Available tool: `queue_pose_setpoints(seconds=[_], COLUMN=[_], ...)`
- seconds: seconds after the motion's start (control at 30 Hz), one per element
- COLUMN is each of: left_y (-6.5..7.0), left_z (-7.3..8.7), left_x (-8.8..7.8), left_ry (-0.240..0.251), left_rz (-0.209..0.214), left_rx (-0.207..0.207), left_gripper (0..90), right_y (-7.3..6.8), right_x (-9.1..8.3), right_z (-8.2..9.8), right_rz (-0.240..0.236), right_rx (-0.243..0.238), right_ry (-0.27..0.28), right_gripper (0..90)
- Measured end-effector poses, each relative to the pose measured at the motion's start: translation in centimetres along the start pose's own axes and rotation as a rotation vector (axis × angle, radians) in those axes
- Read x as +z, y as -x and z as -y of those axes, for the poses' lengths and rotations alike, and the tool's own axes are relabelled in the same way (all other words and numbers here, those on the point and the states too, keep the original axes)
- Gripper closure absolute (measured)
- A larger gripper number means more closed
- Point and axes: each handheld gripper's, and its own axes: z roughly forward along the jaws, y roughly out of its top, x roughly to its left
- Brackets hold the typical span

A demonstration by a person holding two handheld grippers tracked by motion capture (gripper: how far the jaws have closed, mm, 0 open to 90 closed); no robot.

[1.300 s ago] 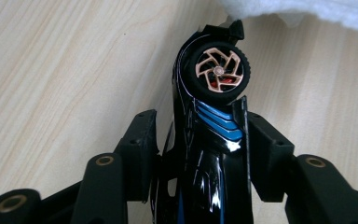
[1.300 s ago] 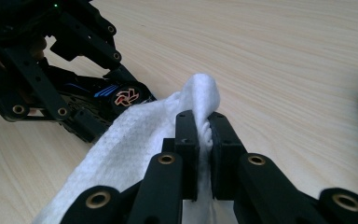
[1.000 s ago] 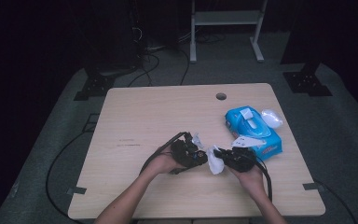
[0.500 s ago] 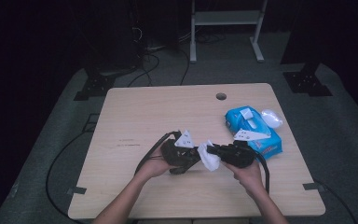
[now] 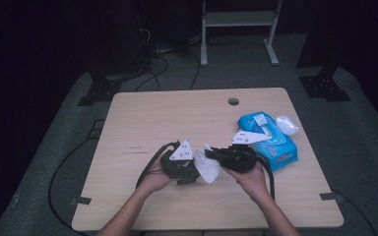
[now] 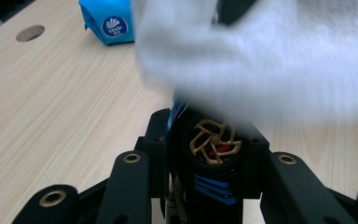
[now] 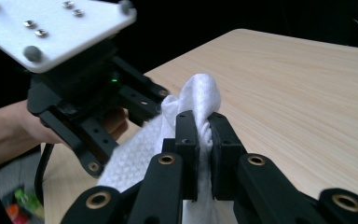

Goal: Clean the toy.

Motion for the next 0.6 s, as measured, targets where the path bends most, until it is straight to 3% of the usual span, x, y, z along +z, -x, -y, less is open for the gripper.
queue_pose_setpoints(seconds=[0.13, 0.3, 0.43, 0.6], left_y=[-0.1, -0.2, -0.2, 0.1], left_z=[0.5, 0.9, 0.9, 0.7], left_x=[-0.6, -0.9, -0.8, -0.7], left_ry=[0.016, 0.031, 0.029, 0.026], left_rz=[-0.009, -0.014, -0.013, -0.013], left_rx=[-0.014, -0.019, -0.015, -0.005], left_gripper=[64.3, 64.3, 64.3, 64.3], right_y=[-0.6, 0.8, 0.7, -0.6], right_x=[0.5, 0.0, 0.1, 0.9], right_z=[-0.6, 0.1, 0.3, -0.7], right_rz=[0.012, 0.082, 0.044, -0.019], right_rx=[-0.05, -0.034, -0.005, -0.024], right_ry=[-0.032, -0.073, -0.051, -0.024], right_gripper=[83.0, 83.0, 83.0, 83.0])
